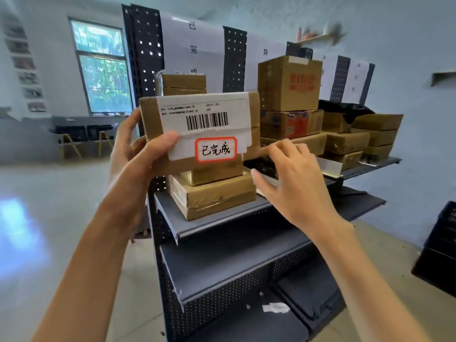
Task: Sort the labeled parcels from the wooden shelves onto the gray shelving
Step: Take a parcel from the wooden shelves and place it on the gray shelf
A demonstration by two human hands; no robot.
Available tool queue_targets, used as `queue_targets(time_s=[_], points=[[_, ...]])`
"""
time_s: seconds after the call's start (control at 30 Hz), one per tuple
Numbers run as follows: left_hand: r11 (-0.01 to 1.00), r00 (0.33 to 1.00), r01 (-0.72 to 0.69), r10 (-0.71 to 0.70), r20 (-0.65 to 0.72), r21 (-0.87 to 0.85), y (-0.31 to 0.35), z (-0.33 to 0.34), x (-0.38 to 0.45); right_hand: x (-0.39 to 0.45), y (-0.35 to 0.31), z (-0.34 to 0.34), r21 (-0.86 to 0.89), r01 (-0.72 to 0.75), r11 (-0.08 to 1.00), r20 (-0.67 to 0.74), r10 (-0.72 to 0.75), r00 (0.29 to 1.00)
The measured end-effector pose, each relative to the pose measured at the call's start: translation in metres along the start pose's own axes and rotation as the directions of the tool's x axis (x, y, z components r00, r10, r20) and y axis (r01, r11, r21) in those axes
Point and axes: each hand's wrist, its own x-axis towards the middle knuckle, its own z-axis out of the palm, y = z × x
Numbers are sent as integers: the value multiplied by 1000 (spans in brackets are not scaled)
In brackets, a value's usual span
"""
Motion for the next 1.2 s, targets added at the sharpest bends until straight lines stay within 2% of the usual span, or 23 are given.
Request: queue_targets(time_s=[0.3,0.53,0.87,1.2], points=[[989,981,-86,106,-164,123,-29,-5,147,152,38,71,35,104,994,-115,-99,988],[979,983,-65,97,-158,195,-56,-11,219,224,51,121,93,160,983,-182,-141,973],[978,987,-14,47,-154,209,-96,-14,244,252,72,163,40,171,985,-198,-160,967],[979,986,37,-2,-167,203,-106,-11,245,246,78,162,60,153,986,-179,-140,974]])
